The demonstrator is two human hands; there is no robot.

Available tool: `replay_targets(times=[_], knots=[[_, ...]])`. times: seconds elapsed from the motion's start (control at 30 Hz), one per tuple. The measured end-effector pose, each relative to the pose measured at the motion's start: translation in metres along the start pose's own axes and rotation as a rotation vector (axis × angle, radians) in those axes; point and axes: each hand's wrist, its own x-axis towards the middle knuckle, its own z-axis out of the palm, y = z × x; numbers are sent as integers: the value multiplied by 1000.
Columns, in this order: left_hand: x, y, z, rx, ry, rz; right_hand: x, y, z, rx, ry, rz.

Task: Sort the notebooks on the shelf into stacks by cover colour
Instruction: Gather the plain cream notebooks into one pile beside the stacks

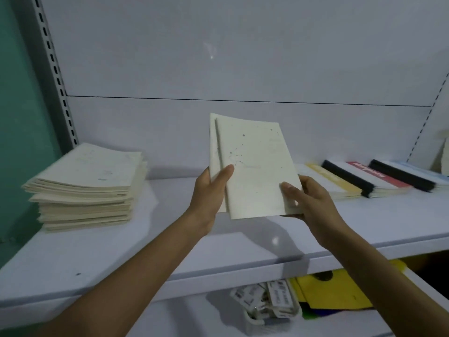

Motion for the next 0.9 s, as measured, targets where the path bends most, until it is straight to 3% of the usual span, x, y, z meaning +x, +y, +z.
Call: replay_targets(times=[0.3, 0.47, 0.67, 0.9], knots=[[21, -16, 94, 56, -41, -123, 56, 7, -72, -54, -9, -17], [39, -23, 104, 187, 78, -111, 79, 13, -77, -58, -44, -10], [57, -27, 91, 383, 96, -130, 102, 32, -61, -230, -157, 68], [77, -62, 67, 577, 67, -237, 115, 62, -49, -845, -115, -42]])
